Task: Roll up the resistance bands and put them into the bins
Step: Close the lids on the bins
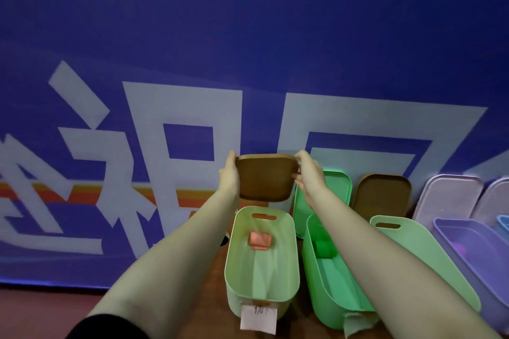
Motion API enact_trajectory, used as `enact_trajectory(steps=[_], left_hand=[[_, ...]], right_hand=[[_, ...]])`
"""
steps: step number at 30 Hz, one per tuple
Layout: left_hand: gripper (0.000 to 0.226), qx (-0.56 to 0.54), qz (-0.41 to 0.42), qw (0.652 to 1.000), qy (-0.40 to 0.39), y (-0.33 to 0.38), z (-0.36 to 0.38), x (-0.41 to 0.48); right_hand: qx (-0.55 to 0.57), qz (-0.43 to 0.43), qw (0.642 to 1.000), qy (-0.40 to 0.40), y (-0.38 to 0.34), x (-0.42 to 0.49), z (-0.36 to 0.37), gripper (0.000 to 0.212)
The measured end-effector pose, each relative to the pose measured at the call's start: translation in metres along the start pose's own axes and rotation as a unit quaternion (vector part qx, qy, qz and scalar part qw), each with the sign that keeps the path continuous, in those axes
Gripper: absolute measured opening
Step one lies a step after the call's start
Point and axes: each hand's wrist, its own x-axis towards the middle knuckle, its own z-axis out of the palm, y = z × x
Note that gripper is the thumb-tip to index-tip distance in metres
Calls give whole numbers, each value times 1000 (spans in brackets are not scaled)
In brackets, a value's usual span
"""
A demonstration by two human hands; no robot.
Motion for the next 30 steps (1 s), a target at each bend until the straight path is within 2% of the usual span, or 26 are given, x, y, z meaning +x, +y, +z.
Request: enact_trajectory(steps=[3,4,7,9,13,15,18,21,30], left_hand=[[71,25,3,999,33,-5,-8,-7],[69,30,1,999,43,-9,-12,-11],[44,72,10,996,53,-21,-23,-22],[33,104,20,994,40,-31,-29,-26],[67,126,6,992,23,-54,-41,-28],[61,145,-26,989,8,-66,-49,-30],[53,191,-52,980,-11,-82,-64,-34],[57,245,-33,969,20,-98,-74,-41],[69,261,-14,965,26,-126,-84,-53]], right_hand=[[-9,-2,1000,19,6,-7,-3,70],[-32,-4,999,23,10,-12,-4,68],[-101,-12,994,29,23,-36,-10,22],[-104,11,994,22,35,-48,-15,22],[-90,54,994,13,64,-53,-25,21],[-90,81,993,0,76,-56,-29,18],[-113,105,988,-18,90,-70,-36,29],[-160,105,981,-24,101,-84,-40,50],[-178,106,977,-41,130,-108,-37,44]])
